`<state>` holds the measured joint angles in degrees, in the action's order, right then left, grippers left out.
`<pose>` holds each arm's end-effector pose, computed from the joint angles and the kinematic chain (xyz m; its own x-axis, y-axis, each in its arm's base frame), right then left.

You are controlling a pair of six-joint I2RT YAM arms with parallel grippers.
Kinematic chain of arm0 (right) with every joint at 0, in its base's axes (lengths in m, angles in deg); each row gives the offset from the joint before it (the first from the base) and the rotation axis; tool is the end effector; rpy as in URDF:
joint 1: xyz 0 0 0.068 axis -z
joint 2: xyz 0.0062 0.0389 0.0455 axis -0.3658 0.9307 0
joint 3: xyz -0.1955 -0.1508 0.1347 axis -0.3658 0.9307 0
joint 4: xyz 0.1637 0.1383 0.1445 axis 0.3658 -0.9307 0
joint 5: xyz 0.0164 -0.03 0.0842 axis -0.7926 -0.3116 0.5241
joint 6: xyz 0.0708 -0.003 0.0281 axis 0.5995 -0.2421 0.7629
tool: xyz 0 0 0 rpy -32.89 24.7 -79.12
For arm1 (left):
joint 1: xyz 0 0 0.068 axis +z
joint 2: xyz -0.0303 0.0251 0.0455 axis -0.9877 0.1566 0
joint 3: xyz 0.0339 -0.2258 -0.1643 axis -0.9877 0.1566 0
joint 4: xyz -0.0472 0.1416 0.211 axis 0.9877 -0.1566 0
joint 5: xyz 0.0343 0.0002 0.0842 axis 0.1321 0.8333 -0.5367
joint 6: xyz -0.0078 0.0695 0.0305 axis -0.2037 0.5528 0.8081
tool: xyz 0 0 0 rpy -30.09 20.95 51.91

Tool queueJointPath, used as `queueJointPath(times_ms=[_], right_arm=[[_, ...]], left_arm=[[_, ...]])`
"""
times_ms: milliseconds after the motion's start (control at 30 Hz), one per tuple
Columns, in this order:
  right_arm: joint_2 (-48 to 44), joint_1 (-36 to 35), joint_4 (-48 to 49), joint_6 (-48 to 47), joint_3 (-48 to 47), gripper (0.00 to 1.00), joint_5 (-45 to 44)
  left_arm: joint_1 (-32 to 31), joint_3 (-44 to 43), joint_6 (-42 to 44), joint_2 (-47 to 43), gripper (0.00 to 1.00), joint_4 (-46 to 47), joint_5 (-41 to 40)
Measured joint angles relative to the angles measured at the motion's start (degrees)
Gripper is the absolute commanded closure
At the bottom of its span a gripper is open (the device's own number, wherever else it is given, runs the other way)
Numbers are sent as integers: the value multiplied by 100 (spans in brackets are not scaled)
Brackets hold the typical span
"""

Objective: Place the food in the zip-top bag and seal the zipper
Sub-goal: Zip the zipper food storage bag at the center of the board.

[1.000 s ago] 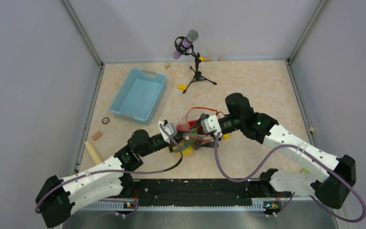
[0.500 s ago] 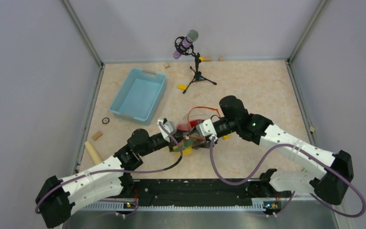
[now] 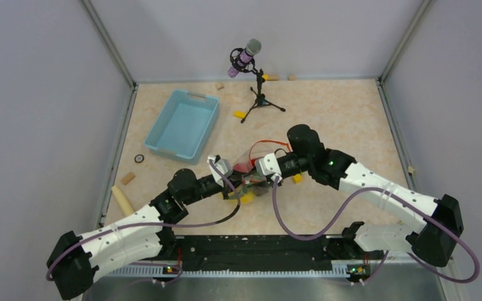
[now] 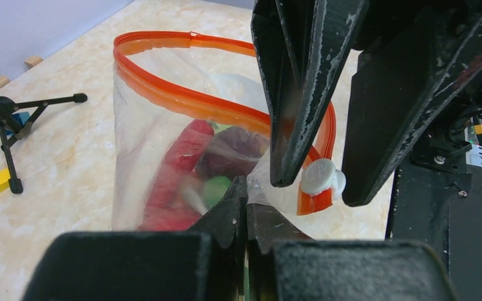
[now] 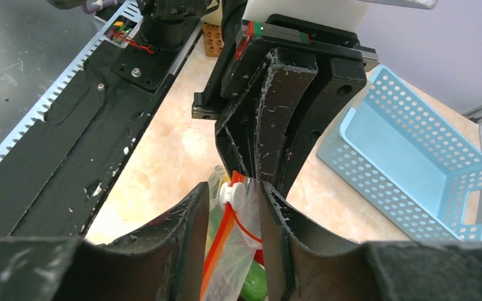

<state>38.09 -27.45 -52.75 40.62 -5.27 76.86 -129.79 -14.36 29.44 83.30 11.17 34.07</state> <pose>0.1384 0.2345 0.3247 0.4453 -0.1737 -0.8784 -0.8707 -0.3129 -0.3795 0.1249 -0.1720 0.2622 0.0157 0.0112 -0.9998 0.9144 0.4043 0.0188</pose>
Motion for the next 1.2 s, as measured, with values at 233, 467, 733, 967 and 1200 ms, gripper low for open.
queueJointPath(times_ms=[233,467,733,967,1200], right_arm=[[39,-59,63,72,0,97,-205],[17,-98,70,107,0,99,-492],[-15,-201,160,254,-70,100,-909],[-15,-247,146,260,-70,100,-1073],[-35,-247,129,260,-70,100,-1246]], left_arm=[[0,-4,0,-13,100,-39,122],[0,326,2,-603,100,7,302],[0,868,2,-1528,100,105,293],[0,1099,-20,-2050,100,146,109],[0,1252,-166,-2326,100,170,-92]])
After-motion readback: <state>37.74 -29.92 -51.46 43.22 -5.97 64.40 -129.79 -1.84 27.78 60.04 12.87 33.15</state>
